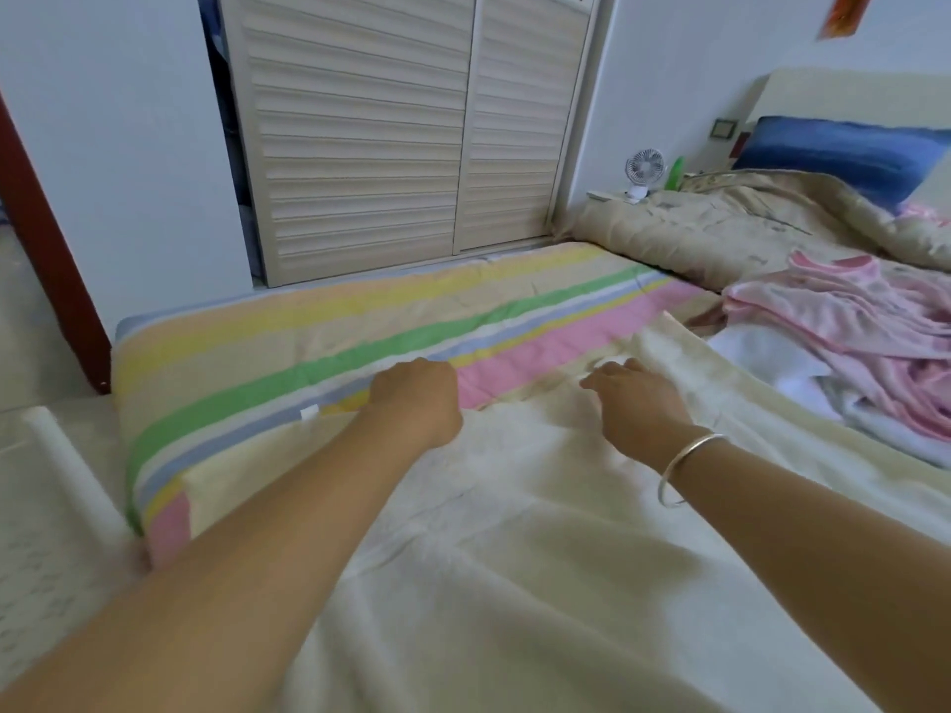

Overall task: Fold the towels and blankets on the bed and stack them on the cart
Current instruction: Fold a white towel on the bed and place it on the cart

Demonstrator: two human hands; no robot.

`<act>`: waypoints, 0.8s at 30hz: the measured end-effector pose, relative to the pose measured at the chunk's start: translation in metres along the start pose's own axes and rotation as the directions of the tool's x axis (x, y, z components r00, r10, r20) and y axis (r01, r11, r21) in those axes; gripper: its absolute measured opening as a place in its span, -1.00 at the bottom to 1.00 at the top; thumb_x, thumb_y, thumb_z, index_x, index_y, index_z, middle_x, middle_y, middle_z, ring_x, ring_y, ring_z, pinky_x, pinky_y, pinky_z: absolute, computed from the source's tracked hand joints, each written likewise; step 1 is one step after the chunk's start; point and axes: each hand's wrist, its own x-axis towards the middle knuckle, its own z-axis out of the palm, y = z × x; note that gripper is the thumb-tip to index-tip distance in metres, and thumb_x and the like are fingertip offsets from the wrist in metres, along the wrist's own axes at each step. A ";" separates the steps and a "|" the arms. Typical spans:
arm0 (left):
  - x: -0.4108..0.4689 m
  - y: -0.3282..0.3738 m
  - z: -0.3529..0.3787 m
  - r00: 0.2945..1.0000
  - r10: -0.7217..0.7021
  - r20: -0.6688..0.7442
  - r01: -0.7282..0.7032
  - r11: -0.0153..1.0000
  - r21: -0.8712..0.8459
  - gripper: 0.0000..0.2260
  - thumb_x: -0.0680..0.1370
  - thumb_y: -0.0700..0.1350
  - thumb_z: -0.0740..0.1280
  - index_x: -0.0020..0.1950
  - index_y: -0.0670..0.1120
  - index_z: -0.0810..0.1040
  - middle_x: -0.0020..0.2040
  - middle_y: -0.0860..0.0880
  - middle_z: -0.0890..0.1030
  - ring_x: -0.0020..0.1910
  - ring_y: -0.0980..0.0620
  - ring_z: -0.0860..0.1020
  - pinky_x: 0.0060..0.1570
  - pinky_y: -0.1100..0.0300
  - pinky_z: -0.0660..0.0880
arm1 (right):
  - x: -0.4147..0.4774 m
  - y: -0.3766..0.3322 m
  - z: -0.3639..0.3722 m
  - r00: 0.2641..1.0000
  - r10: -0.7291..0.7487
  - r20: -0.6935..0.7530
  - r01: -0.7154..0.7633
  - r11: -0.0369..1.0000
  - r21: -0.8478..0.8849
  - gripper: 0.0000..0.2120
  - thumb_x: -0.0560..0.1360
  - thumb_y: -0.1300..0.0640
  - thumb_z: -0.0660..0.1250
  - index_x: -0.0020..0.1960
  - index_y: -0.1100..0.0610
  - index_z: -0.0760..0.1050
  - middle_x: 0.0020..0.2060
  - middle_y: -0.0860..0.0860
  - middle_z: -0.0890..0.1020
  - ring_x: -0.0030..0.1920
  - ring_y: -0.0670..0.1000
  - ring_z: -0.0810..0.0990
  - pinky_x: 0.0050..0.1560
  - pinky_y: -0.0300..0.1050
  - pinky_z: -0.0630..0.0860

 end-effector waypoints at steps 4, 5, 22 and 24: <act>0.010 -0.009 -0.001 0.988 -0.036 0.150 0.026 0.997 0.066 -0.61 0.58 0.17 0.25 0.22 -0.10 0.49 0.10 -0.06 0.55 0.07 -0.08 0.54 -0.07 0.11 0.44 | 0.021 -0.021 0.000 0.986 -0.127 0.107 0.119 0.990 0.082 -0.40 0.51 0.27 0.17 0.50 -0.08 0.20 0.36 -0.03 0.39 0.25 0.11 0.49 0.09 -0.07 0.44; 0.009 -0.018 -0.001 0.980 -0.060 0.189 0.044 0.995 0.085 -0.53 0.54 0.31 0.22 0.17 -0.07 0.48 0.09 -0.04 0.55 0.08 -0.08 0.53 0.00 0.10 0.45 | 0.025 -0.026 0.002 0.983 -0.141 0.117 0.136 0.989 0.049 -0.48 0.53 0.24 0.17 0.45 -0.06 0.27 0.30 0.00 0.42 0.21 0.13 0.50 0.06 -0.06 0.43; -0.008 -0.087 0.065 0.964 -0.165 -0.208 0.191 0.976 0.109 -0.47 0.61 0.29 0.01 0.02 -0.07 0.60 0.04 -0.12 0.63 0.07 -0.15 0.57 -0.14 0.13 0.29 | 0.066 -0.087 0.022 0.988 0.100 0.120 -0.152 0.800 0.581 -0.52 0.58 0.18 0.20 0.48 0.13 0.26 0.43 0.13 0.36 0.40 0.13 0.35 0.36 -0.14 0.23; -0.005 -0.089 0.065 0.960 -0.174 -0.221 0.197 0.976 0.089 -0.45 0.61 0.29 0.01 0.03 -0.08 0.61 0.03 -0.13 0.64 0.06 -0.16 0.57 -0.14 0.13 0.29 | 0.053 -0.089 0.021 0.995 0.094 0.043 -0.101 0.775 0.624 -0.44 0.55 0.20 0.24 0.52 0.12 0.18 0.46 0.13 0.29 0.41 0.12 0.33 0.36 -0.14 0.22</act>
